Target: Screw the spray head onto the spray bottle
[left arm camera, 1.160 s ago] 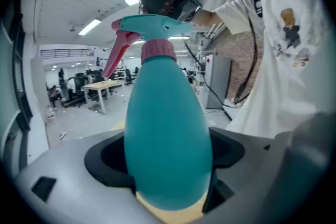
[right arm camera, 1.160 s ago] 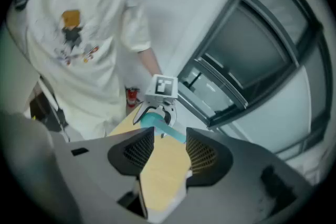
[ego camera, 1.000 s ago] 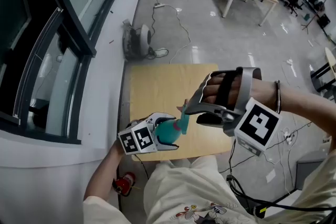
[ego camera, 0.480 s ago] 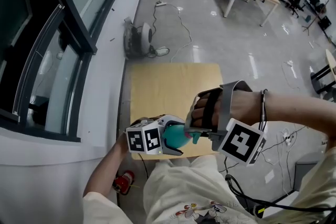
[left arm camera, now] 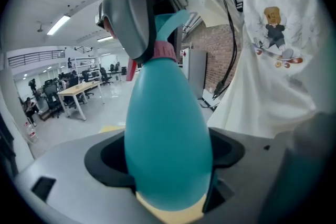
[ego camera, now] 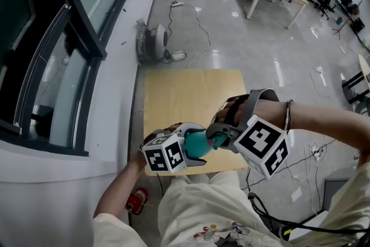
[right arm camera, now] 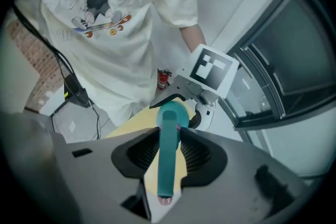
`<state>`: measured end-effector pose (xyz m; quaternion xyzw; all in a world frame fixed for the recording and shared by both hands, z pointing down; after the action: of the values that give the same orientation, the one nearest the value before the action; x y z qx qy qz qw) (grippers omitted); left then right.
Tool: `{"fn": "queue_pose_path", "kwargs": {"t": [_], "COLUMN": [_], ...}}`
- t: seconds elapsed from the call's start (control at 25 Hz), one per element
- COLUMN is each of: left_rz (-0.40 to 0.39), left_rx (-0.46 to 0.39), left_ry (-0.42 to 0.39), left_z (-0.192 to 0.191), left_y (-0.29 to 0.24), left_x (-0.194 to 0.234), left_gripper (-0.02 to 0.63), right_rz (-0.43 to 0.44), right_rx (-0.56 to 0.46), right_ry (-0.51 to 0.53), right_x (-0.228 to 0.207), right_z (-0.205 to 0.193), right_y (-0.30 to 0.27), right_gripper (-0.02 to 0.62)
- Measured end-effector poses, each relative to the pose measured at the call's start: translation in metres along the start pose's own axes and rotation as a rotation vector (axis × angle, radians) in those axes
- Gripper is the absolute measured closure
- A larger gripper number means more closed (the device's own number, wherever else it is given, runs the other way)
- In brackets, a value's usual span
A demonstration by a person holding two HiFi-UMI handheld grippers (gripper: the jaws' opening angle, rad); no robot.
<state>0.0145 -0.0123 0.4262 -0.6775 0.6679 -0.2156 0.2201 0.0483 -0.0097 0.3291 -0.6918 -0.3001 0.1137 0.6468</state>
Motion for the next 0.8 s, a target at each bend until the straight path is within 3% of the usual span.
{"fn": "queue_pose_path", "kwargs": {"t": [0.08,0.24,0.36,0.52,0.64,0.8], "left_rz": [0.094,0.357,0.529,0.699,0.837,0.956], "left_rx": [0.026,0.087,0.096,0.083,0.124,0.143], "left_ry": [0.011,0.042,0.081,0.135,0.158,0.208], "left_z": [-0.002,-0.007,-0.009,-0.012,-0.016,-0.023], "left_y": [0.0,0.002,0.002,0.002,0.004,0.0], "left_x": [0.007,0.021,0.024,0.026,0.029,0.022], "left_gripper": [0.183,0.183,0.183,0.183,0.183,0.183], "right_rz": [-0.001,-0.011,0.012,0.05,0.062,0.059], "right_rx": [0.012,0.007,-0.035,-0.095,-0.122,-0.144], "right_ry": [-0.1,-0.327,-0.519,-0.725,-0.86,-0.968], "right_x": [-0.005,-0.013,-0.019,-0.024,-0.028,-0.025], "right_z": [-0.007,-0.019,-0.026,-0.031,-0.033,-0.027], "right_y": [-0.003,-0.009,-0.011,-0.014,-0.018,-0.024], "right_gripper": [0.465,0.465,0.465,0.465,0.465,0.465]}}
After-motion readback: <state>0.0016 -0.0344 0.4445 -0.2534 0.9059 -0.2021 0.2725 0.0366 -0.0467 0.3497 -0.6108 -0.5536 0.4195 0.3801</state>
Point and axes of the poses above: the fingertips, and each gripper's own axes: y backward along the fingers, x to its left, z out of its top, the point moved 5 cm from there along y, backward along the fingers, and after that the axes turned 2 degrees about y, right-handed, at the moved point
